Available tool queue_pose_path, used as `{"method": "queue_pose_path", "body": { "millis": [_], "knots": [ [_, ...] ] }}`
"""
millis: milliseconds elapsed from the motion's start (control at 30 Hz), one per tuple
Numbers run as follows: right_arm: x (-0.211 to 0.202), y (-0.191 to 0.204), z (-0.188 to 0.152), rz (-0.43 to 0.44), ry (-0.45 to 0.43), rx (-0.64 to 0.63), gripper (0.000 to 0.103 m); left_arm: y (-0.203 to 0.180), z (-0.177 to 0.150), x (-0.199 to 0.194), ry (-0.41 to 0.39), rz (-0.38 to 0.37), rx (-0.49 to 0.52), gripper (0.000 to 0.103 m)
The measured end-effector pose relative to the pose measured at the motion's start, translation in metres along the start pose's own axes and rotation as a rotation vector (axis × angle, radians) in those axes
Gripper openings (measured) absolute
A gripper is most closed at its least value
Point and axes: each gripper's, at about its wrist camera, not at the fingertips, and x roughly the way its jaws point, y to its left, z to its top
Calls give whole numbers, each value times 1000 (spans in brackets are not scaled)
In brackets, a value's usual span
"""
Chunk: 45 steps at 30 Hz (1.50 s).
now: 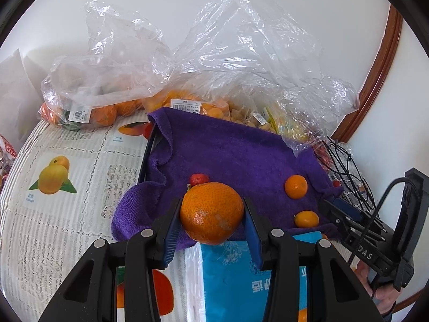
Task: Organize fruits
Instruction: 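Lower the orange onto the purple towel and open the left gripper while the right releases its orange there, then grasp an orange beside the blue tissue pack with the right gripper while the left withdraws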
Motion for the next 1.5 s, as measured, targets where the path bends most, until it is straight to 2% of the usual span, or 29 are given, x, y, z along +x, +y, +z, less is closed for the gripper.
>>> {"method": "queue_pose_path", "body": {
  "millis": [100, 400, 567, 733, 900, 967, 1033, 1100, 1267, 1367, 1500],
  "knots": [
    [-5, -2, 1, 13, 0, 12, 55, -4, 1, 10, 28, -18, -10, 41],
    [-19, 0, 0, 41, -25, -2, 57, -8, -1, 36, 60, 17, -25, 41],
    [-21, -2, -1, -21, -43, -24, 58, -1, -5, 45, 86, 27, -46, 41],
    [-22, -13, -1, -4, -38, 22, 58, 5, -6, 44, 90, 15, -75, 41],
    [-24, -16, -8, 10, -31, 19, 58, 2, -9, 41, 79, 30, -49, 42],
    [-24, -15, -14, 10, -28, 9, 58, 1, -10, 38, 69, 35, -39, 48],
    [-24, -13, -20, 3, -3, -13, 57, -1, -9, 34, 57, 46, -35, 55],
    [-25, -11, -27, 0, 7, -23, 56, -2, -10, 29, 43, 55, -27, 56],
    [-18, -6, -37, 26, 100, -39, 36, 0, -9, 22, 40, 30, -45, 61],
    [-11, -8, -41, 72, 141, -8, 36, 1, -8, 17, 32, 19, -50, 61],
    [-8, -5, -43, 81, 164, -5, 38, -1, -8, 12, 23, 29, -39, 63]
  ]
}}
